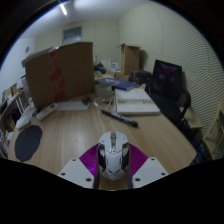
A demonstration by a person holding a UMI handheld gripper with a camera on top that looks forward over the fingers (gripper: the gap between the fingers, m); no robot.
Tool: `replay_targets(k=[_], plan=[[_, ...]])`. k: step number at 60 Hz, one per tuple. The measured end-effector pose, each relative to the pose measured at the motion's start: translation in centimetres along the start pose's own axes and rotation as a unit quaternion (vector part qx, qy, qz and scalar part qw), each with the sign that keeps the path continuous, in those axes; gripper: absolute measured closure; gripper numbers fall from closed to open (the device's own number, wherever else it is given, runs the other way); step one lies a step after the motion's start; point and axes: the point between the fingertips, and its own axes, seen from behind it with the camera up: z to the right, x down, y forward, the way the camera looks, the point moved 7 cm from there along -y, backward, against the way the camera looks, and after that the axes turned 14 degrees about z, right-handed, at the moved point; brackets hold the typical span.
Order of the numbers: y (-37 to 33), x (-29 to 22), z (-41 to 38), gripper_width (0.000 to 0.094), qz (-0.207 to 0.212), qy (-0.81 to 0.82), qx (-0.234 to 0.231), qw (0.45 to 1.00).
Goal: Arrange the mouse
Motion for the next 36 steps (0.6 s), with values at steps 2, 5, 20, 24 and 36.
replay_targets(k=[2, 5, 20, 24, 36], plan=[[-0.6, -1.5, 0.1, 0.0564, 0.015, 0.004, 0.005, 1.0], [-1.9, -4.7, -0.6, 0.0564, 0.044, 0.012, 0.002, 0.999], [-6.1, -15.6, -17.7, 0.0569, 0.152, 0.021, -0.088, 0.984], [-5.2, -12.8, -23.5, 0.0568, 0.124, 0.005, -0.116, 0.985], [-2.1, -1.4, -32.7, 0.0569, 0.027, -0.048, -0.135, 0.989]])
